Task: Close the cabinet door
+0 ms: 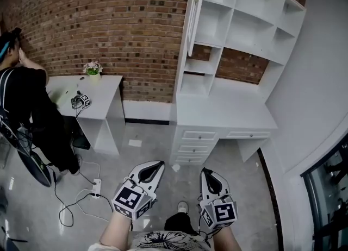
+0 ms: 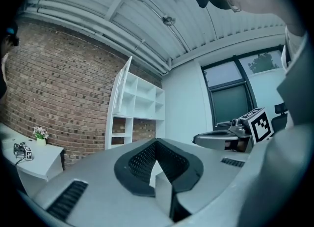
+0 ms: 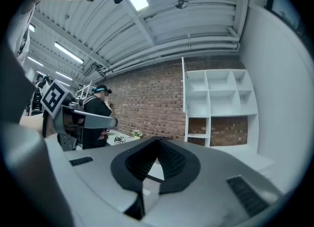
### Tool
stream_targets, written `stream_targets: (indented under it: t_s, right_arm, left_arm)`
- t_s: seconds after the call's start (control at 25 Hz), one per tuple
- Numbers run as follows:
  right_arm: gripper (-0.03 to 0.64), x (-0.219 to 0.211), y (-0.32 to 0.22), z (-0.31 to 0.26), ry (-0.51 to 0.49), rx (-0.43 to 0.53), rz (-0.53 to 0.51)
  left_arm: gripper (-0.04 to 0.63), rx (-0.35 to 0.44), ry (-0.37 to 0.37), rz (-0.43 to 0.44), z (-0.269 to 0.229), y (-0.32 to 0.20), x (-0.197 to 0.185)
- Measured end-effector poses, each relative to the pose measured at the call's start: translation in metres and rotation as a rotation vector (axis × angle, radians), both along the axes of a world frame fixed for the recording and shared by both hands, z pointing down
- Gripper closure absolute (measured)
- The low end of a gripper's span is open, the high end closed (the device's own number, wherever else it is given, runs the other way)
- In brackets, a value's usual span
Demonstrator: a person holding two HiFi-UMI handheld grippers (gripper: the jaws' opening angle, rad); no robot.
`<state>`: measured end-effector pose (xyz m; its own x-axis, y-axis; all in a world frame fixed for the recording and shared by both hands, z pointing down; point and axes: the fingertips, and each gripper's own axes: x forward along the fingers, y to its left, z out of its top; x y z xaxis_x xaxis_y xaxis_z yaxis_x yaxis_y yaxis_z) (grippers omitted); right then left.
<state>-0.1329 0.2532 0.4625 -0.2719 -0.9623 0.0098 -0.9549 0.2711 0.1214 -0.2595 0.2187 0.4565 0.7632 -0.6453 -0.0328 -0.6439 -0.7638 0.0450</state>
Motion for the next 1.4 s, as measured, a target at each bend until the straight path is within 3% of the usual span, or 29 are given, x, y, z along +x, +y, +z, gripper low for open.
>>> stream_targets:
  t_s: [0.28, 0.48, 0.72, 1.08, 1.4]
  right_arm:
    - [0.611, 0.035, -0.088, -0.005, -0.023, 0.025, -0.098]
    - [0.611, 0.08, -0.155, -0.015, -0.04, 0.021, -0.17]
    - [0.611, 0.127, -0.232, -0.032, -0.015, 0.039, -0.231]
    - [0.611, 0.16, -0.33, -0.041, 0.021, 0.063, -0.24]
    - [0.611, 0.172, -0.429, -0.062, 0.002, 0.095, -0.19]
  left_arm:
    - [0.582, 0.004, -0.011, -0.092, -0.004, -0.079, 0.03]
    - [0.581, -0.022, 0.022, -0.119, -0.013, -0.145, 0.077]
    - [0.581, 0.002, 0.025, -0.172, -0.029, -0.218, 0.12]
    - [0.581, -0.025, 0.035, -0.211, -0.027, -0.318, 0.137]
    - [0.581, 0.084, 0.064, -0.171, -0.082, -0.43, 0.139]
